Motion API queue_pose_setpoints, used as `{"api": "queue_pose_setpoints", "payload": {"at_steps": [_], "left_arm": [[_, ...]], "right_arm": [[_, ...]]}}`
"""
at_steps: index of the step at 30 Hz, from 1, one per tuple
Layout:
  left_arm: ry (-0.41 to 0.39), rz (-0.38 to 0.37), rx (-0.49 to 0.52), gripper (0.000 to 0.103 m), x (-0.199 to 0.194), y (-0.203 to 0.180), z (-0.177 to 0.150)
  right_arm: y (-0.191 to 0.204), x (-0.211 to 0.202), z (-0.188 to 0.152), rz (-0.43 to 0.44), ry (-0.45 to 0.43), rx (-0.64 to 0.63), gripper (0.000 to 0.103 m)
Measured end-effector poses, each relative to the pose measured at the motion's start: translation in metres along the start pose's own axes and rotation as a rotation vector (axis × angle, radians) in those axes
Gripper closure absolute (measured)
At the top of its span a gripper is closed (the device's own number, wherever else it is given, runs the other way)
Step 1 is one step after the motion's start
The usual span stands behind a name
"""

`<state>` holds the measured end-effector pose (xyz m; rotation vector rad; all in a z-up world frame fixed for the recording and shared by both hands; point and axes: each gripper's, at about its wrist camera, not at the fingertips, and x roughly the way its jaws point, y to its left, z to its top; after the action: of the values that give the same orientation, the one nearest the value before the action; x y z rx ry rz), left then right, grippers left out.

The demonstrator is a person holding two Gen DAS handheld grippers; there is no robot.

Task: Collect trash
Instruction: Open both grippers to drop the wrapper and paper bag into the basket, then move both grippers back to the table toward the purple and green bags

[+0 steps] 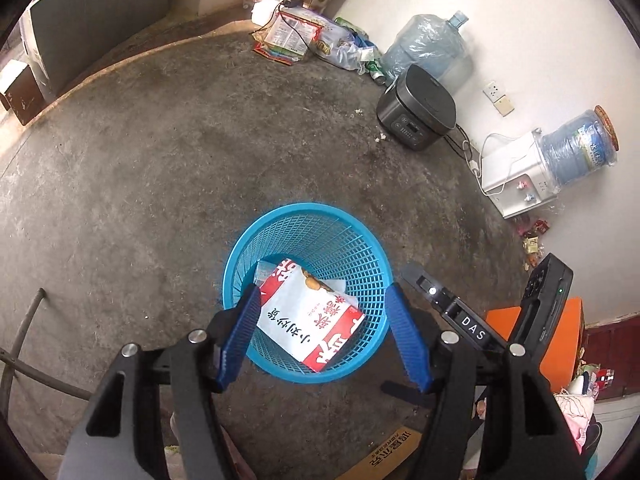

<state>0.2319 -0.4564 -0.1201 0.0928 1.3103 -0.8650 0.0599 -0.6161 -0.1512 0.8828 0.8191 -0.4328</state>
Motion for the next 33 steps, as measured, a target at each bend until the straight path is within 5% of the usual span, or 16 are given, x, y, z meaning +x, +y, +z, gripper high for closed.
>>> {"api": "queue_pose_setpoints", "payload": {"at_steps": [13, 25, 33], "left_arm": [[-0.336, -0.036, 0.047, 0.037, -0.179, 0.016, -0.04], [-0.66, 0.101, 0.035, 0.035, -0.335, 0.089, -0.145], [-0.785, 0.268, -0.069, 0.035, -0.414, 0.163, -0.236]], "right_arm": [[0.069, -0.05, -0.012, 0.023, -0.093, -0.238, 0.066], [0.202, -0.12, -0.053, 0.231, -0.104, -0.523, 0.053], [0.286, -0.111, -0.09, 0.413, 0.034, -0.585, 0.051]]}}
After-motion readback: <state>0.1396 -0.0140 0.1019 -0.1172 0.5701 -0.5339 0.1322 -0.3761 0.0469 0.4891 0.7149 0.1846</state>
